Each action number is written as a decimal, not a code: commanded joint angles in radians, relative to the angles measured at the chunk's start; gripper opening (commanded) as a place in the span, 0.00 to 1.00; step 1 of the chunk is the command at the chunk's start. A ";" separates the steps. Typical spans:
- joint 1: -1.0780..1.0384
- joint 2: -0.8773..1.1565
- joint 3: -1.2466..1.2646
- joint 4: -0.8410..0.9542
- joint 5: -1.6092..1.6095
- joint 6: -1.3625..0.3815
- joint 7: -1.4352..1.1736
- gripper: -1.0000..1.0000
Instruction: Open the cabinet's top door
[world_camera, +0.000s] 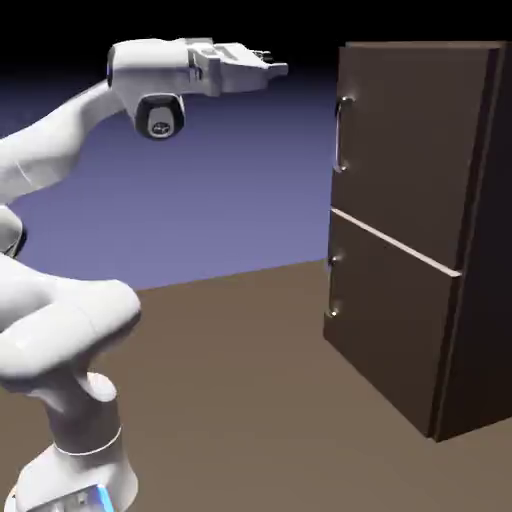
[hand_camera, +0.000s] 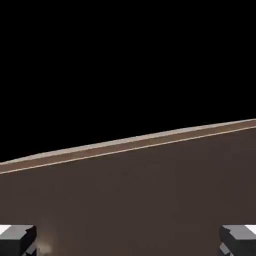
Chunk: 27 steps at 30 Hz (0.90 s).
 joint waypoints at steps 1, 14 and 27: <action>-0.028 -0.025 0.024 0.014 0.044 -0.009 -0.010 0.50; -0.373 -0.285 0.287 0.201 0.529 -0.103 -0.121 0.50; -0.288 -0.308 0.231 0.017 0.807 -0.330 -0.419 0.00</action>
